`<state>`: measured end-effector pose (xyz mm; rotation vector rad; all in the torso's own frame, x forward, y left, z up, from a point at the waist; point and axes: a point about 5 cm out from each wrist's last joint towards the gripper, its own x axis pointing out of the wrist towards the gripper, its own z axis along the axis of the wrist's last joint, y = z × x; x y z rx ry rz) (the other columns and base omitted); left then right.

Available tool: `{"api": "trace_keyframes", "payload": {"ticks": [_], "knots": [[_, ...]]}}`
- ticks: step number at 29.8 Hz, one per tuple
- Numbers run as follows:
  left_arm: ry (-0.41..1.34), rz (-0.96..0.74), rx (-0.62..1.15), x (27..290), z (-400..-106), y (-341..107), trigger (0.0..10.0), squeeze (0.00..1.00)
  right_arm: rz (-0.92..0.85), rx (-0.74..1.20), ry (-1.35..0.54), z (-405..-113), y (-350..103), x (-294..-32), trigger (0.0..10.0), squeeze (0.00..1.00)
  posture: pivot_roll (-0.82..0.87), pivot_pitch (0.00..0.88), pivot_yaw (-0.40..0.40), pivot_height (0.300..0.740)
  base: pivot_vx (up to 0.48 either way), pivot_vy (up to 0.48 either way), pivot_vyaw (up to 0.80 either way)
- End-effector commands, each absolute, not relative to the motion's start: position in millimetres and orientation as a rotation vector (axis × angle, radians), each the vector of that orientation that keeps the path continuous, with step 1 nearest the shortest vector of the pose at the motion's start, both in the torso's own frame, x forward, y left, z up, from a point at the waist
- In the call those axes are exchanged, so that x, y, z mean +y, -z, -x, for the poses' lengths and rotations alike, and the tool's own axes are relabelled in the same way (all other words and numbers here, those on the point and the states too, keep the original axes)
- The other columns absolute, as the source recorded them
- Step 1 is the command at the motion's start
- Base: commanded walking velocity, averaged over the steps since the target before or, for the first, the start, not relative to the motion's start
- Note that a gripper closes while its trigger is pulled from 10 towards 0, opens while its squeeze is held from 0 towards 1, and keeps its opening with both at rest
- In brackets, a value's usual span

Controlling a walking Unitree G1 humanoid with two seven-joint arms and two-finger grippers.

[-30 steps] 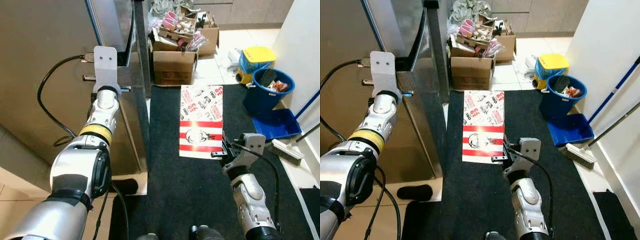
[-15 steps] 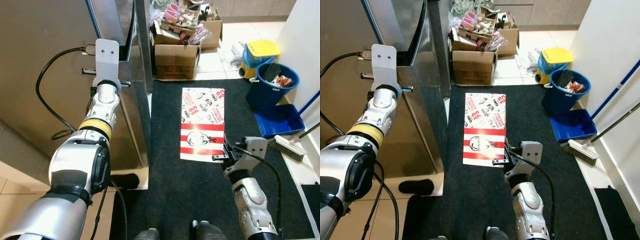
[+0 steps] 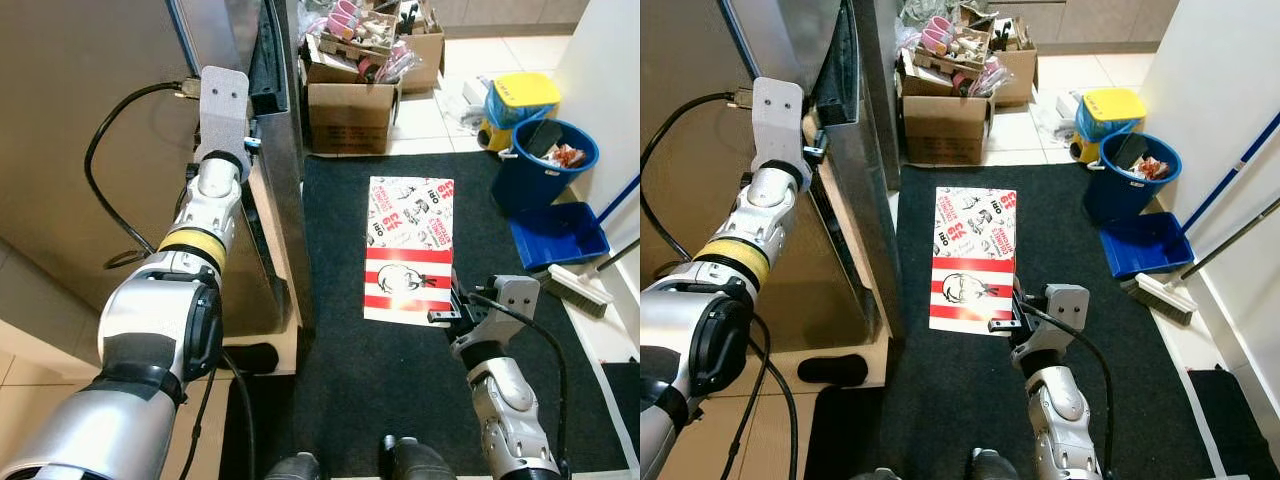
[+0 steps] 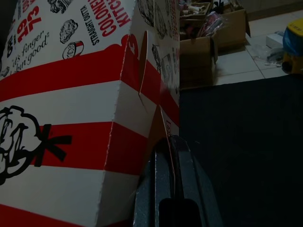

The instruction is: Restocking fridge

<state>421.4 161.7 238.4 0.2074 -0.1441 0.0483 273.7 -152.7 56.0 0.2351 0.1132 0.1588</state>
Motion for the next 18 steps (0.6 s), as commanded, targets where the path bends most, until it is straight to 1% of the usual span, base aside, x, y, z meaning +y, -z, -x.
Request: {"api": "trace_keyframes", "payload": {"ticks": [1, 2, 5, 6, 7, 8, 9, 10, 11, 12, 14, 16, 17, 18], "knots": [[0.012, -0.182, -0.137, 146.1, -422.6, -239.1, 10.0, 1.00, -0.236, 0.115, -0.155, -272.1, -56.7, -153.1, 10.0, 0.00, -0.13, 0.183, 0.023, 0.740, 0.000, 0.000, 0.00], [0.074, -0.156, -0.153, 127.7, -422.7, -242.0, 10.0, 1.00, -0.236, 0.116, -0.157, -272.2, -56.6, -152.8, 10.0, 0.00, -0.13, 0.180, 0.023, 0.740, 0.000, 0.000, 0.00], [0.074, -0.156, -0.153, 127.7, -422.7, -242.0, 10.0, 1.00, -0.236, 0.116, -0.157, -272.2, -56.6, -152.8, 10.0, 0.00, -0.13, 0.180, 0.023, 0.740, 0.000, 0.000, 0.00], [0.155, -0.123, -0.171, 103.0, -421.6, -245.8, 10.0, 1.00, -0.235, 0.116, -0.159, -272.4, -56.8, -152.5, 10.0, 0.00, -0.13, 0.177, 0.022, 0.740, 0.000, 0.000, 0.00], [0.155, -0.123, -0.171, 103.0, -421.6, -245.8, 10.0, 1.00, -0.235, 0.116, -0.159, -272.4, -56.8, -152.5, 10.0, 0.00, -0.13, 0.177, 0.022, 0.740, 0.000, 0.000, 0.00], [0.284, -0.089, -0.196, 65.1, -416.8, -251.5, 10.0, 1.00, -0.235, 0.113, -0.159, -272.8, -57.8, -152.9, 10.0, 0.00, -0.14, 0.172, 0.028, 0.740, 0.000, 0.000, 0.00], [0.284, -0.089, -0.196, 65.1, -416.8, -251.5, 10.0, 1.00, -0.235, 0.113, -0.159, -272.8, -57.8, -152.9, 10.0, 0.00, -0.14, 0.172, 0.028, 0.740, 0.000, 0.000, 0.00], [0.401, -0.065, -0.216, 32.7, -409.6, -256.7, 10.0, 1.00, -0.234, 0.110, -0.158, -273.0, -58.4, -153.4, 10.0, 0.00, -0.15, 0.169, 0.029, 0.740, 0.000, 0.000, 0.00], [0.504, -0.043, -0.229, 6.0, -401.6, -261.0, 10.0, 1.00, -0.232, 0.110, -0.157, -273.3, -58.7, -153.9, 10.0, 0.00, -0.15, 0.165, 0.030, 0.740, 0.000, 0.000, 0.00], [0.504, -0.043, -0.229, 6.0, -401.6, -261.0, 10.0, 1.00, -0.232, 0.110, -0.157, -273.3, -58.7, -153.9, 10.0, 0.00, -0.15, 0.165, 0.030, 0.740, 0.000, 0.000, 0.00], [0.707, 0.008, -0.249, -36.1, -383.7, -268.1, 10.0, 1.00, -0.232, 0.109, -0.160, -274.2, -59.0, -153.4, 10.0, 0.00, -0.14, 0.161, 0.028, 0.740, 0.000, 0.000, 0.00], [0.707, 0.008, -0.249, -36.1, -383.7, -268.1, 10.0, 1.00, -0.232, 0.109, -0.160, -274.2, -59.0, -153.4, 10.0, 0.00, -0.14, 0.161, 0.028, 0.740, 0.000, 0.000, 0.00], [0.773, 0.032, -0.253, -48.1, -377.4, -270.3, 10.0, 1.00, -0.232, 0.109, -0.162, -274.6, -59.1, -152.9, 10.0, 0.00, -0.14, 0.161, 0.028, 0.740, 0.000, 0.000, 0.00], [0.773, 0.032, -0.253, -48.1, -377.4, -270.3, 10.0, 1.00, -0.232, 0.109, -0.162, -274.6, -59.1, -152.9, 10.0, 0.00, -0.14, 0.161, 0.028, 0.740, 0.000, 0.000, 0.00]]}}
